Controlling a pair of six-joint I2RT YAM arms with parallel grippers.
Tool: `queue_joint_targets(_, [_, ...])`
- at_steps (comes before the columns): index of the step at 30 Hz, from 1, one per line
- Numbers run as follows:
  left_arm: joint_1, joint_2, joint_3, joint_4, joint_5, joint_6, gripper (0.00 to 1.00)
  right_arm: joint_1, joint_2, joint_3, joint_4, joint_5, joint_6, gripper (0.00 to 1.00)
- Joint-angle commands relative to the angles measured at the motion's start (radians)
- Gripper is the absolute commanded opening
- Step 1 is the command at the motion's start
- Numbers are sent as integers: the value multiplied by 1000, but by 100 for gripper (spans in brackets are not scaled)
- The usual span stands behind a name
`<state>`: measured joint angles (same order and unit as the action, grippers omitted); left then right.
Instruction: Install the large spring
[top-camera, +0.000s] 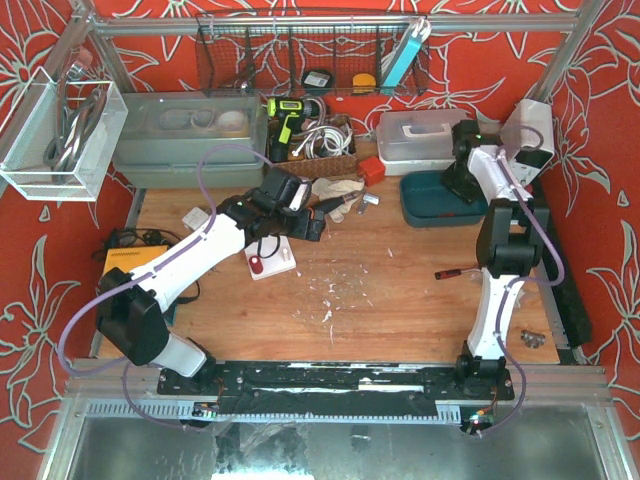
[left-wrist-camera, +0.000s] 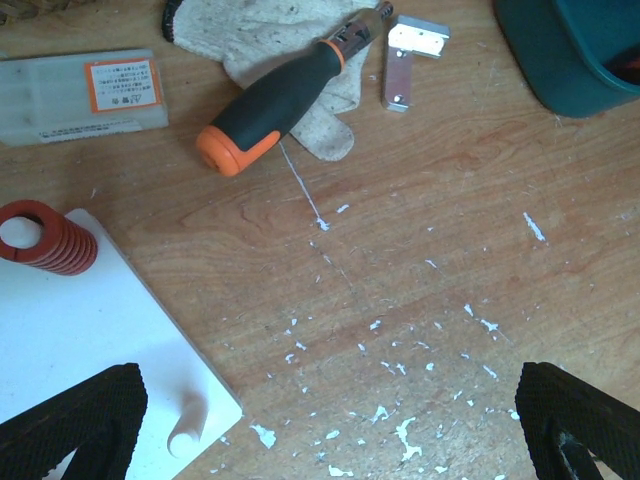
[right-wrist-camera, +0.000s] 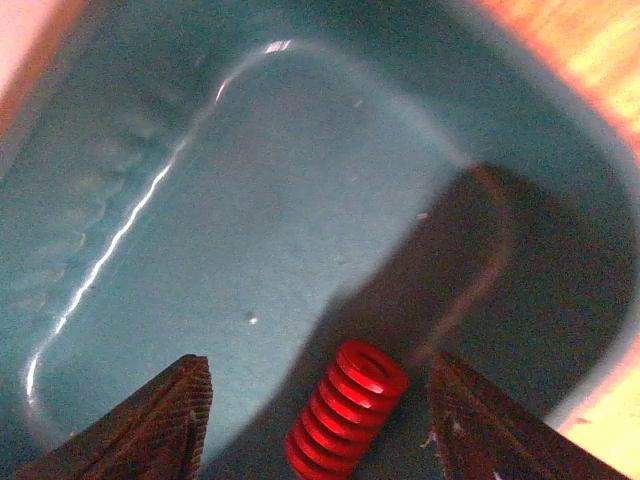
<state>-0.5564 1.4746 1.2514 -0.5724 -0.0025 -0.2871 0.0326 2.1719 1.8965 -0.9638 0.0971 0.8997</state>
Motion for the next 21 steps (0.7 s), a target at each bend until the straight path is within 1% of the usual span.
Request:
queue_joint_targets(1, [-4,-20,16,-4,-19,21,100,-7,-102,-45,-85,168,-9,63])
queue_joint_targets(5, [-5,-22,23,-4,-10,20,100,-16,-116,-76,-111,150,17,63])
queue_joint_targets(8, [-12,-22,21,-3,-15,26,100,-16,-148,-136,-91,148,45,62])
queue_joint_targets(11, [-15,-23,21,-3,-18,28,100,-17,-146,-181,-84,129,83,60])
queue_joint_targets(13, [-17,-24,23,-3,-18,29,100,-18,-139,-202,-54,95,95,60])
queue_joint_targets(16, [-18,-27,15,-7,-20,28,100,-18,-130,-225,40,52,98,59])
queue_joint_targets(19, [-18,-30,12,-5,-17,26,100,-18,-110,-220,46,31,100,52])
queue_joint_targets(21, [-17,-27,16,-5,-22,29,100,-17,-110,-232,50,30,83,46])
